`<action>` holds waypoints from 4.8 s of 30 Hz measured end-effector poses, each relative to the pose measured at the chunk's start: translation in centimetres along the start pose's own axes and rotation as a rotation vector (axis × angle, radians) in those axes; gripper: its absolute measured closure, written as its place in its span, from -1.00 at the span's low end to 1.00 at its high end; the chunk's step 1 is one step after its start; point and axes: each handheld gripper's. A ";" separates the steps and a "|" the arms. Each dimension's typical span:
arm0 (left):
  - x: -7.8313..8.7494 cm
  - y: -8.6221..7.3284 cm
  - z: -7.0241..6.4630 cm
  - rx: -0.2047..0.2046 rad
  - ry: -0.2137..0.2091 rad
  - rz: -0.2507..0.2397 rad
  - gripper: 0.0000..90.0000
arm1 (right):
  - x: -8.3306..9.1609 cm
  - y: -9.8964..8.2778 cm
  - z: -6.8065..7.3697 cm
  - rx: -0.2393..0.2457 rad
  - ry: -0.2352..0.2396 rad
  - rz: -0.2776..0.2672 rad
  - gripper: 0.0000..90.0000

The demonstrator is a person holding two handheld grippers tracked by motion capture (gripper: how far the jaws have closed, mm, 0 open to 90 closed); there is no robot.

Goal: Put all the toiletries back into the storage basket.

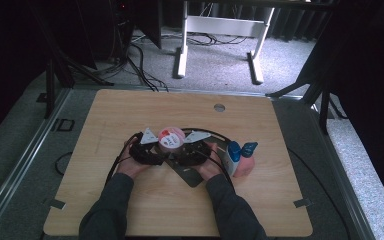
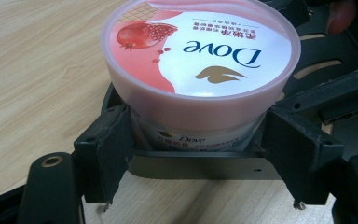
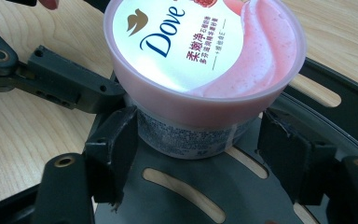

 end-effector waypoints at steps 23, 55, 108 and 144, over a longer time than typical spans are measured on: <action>2.5 1.2 -0.7 0.029 -0.012 -0.128 -0.13 | 1.0 -1.6 0.5 0.013 -0.014 0.002 0.16; -0.4 4.2 -4.0 -0.018 -0.039 -0.076 0.80 | 2.4 -4.9 2.9 0.003 0.009 0.023 0.80; -3.5 6.2 -5.2 -0.060 -0.026 -0.029 0.98 | 2.4 -5.1 2.8 -0.028 -0.013 0.036 0.96; -2.7 6.3 -4.5 -0.069 0.003 -0.001 0.92 | 2.3 -4.5 3.1 -0.059 -0.043 0.086 1.00</action>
Point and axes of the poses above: each handheld gripper's, and its own axes: x roughly backward along the jaws, y roughly out of its top, z roughly to its left, and after that the axes turned 7 degrees about x, right-handed
